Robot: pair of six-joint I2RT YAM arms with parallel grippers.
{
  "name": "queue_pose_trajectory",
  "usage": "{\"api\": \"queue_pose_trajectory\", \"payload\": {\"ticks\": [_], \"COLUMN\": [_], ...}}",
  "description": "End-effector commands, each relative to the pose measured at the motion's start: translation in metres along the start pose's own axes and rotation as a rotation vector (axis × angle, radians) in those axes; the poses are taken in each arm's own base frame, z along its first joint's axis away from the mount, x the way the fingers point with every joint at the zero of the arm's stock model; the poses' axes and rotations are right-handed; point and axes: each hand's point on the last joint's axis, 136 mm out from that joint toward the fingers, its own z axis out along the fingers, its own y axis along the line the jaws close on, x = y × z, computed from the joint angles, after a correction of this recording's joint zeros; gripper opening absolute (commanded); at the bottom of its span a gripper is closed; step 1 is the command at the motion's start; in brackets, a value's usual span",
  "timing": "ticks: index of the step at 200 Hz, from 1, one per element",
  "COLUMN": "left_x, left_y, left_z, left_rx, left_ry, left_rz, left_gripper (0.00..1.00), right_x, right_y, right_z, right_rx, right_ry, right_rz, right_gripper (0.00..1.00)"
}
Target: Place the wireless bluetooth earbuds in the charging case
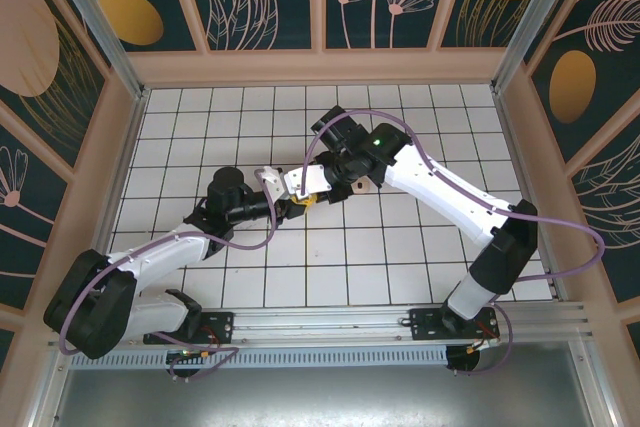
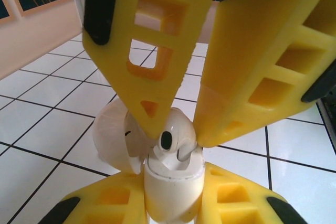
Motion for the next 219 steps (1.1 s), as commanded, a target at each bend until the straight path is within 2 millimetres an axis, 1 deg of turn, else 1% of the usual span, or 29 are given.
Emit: {"api": "queue_pose_trajectory", "payload": {"ticks": [1, 37, 50, 73, 88, 115, 130, 148, 196, 219], "left_x": [-0.040, -0.037, -0.037, -0.038, -0.039, -0.040, -0.040, -0.042, -0.045, -0.046], "left_y": [-0.009, -0.008, -0.008, -0.007, -0.008, -0.008, -0.008, -0.008, -0.008, -0.006], "left_z": [-0.002, -0.001, -0.001, -0.001, -0.001, -0.001, -0.001, -0.001, -0.002, -0.002], "left_rx": [0.045, 0.040, 0.040, 0.040, 0.045, 0.047, 0.047, 0.047, 0.043, 0.034], "left_ry": [-0.134, -0.129, -0.132, -0.136, -0.137, -0.138, -0.139, -0.142, -0.144, -0.145], "left_rz": [0.103, 0.091, 0.089, 0.088, 0.085, 0.086, 0.084, 0.085, 0.092, 0.094], "left_gripper": [0.20, 0.19, 0.20, 0.20, 0.20, 0.19, 0.20, 0.20, 0.20, 0.20], "right_x": [0.002, -0.009, -0.016, -0.030, -0.031, -0.026, -0.022, -0.018, -0.013, -0.011], "right_y": [0.001, -0.002, -0.003, -0.008, -0.012, -0.014, -0.014, -0.013, -0.008, -0.002], "right_z": [0.002, -0.015, -0.024, -0.049, -0.060, -0.068, -0.064, -0.057, -0.037, -0.029], "right_rx": [0.000, 0.048, 0.074, 0.141, 0.178, 0.212, 0.204, 0.173, 0.079, 0.032], "right_ry": [-0.019, -0.101, -0.155, -0.292, -0.347, -0.402, -0.410, -0.402, -0.389, -0.377], "right_rz": [0.001, 0.022, 0.034, 0.074, 0.102, 0.143, 0.166, 0.194, 0.232, 0.248], "right_gripper": [0.28, 0.33, 0.34, 0.39, 0.45, 0.54, 0.59, 0.60, 0.61, 0.60]}}
